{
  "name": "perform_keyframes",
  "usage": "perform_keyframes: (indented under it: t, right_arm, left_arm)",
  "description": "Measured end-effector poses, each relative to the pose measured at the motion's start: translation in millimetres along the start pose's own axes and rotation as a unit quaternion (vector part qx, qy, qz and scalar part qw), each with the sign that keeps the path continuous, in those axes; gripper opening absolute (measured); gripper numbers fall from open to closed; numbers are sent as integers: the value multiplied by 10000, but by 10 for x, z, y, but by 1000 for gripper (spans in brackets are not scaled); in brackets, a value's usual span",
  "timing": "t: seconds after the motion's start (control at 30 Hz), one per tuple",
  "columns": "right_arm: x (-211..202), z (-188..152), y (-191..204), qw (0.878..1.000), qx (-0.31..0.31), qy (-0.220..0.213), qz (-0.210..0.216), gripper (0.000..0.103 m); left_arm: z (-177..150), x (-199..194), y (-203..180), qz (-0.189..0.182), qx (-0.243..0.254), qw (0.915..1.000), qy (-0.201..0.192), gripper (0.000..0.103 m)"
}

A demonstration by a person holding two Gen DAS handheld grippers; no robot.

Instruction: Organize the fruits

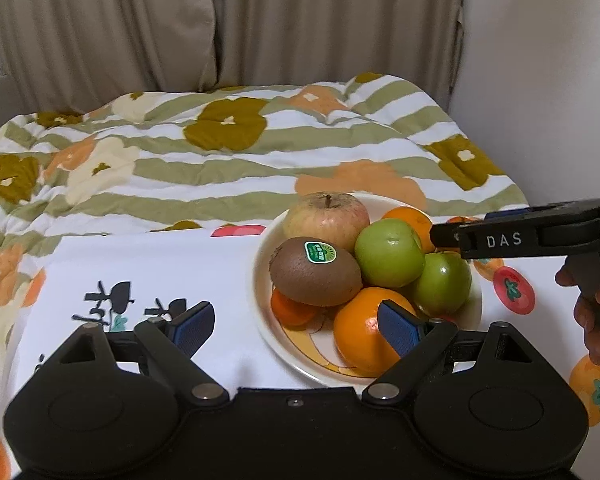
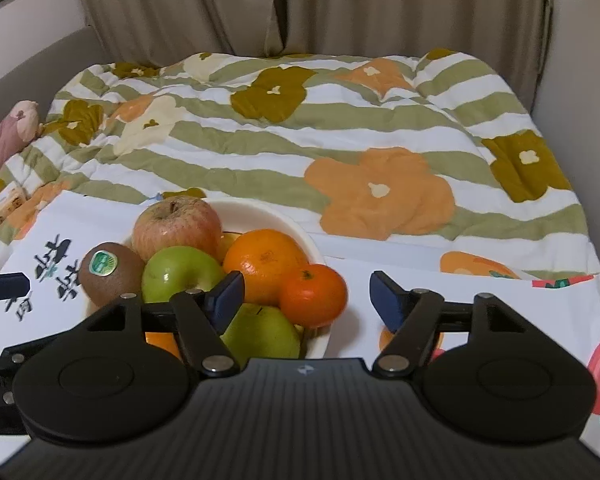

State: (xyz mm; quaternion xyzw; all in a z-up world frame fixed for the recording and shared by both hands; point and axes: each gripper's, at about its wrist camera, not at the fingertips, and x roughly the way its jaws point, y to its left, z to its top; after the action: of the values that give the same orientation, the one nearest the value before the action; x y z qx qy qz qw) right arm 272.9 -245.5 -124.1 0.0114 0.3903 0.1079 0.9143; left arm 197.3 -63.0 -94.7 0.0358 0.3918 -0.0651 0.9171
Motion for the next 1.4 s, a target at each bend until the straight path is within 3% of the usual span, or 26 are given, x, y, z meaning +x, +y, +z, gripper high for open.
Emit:
perform_keyframes:
  t: [0.27,0.6,0.93,1.0,1.1,1.4]
  right_arm:
    - [-391,-43,62,9998,66,-166,-9,84]
    - [-1358,-189,351,9976,118,-585,-353,85]
    - [-2327,-499,721,9939,362,-833,-629,100]
    - [-2478,-575,809,9933,344,-867,-680,103]
    - [-2646,-678,944,9929,283,-870,-755,103]
    - [-2899,-1002,1168,9904,327,-859,-1033,103]
  left_arm:
    - [-46,-327,-29,109,24,9997,-212,92]
    - [-133,-1026,-21,-98,80,9971,-750,92]
    - [-288,-1717,63,-73,39,9944,-1056,92]
    - [-336,-1850,108,-53,33,9936,-1128,98]
    - [-399,-2012,180,33,40,9924,-1226,103]
    - [-582,-2233,316,323,45,9927,-1163,103]
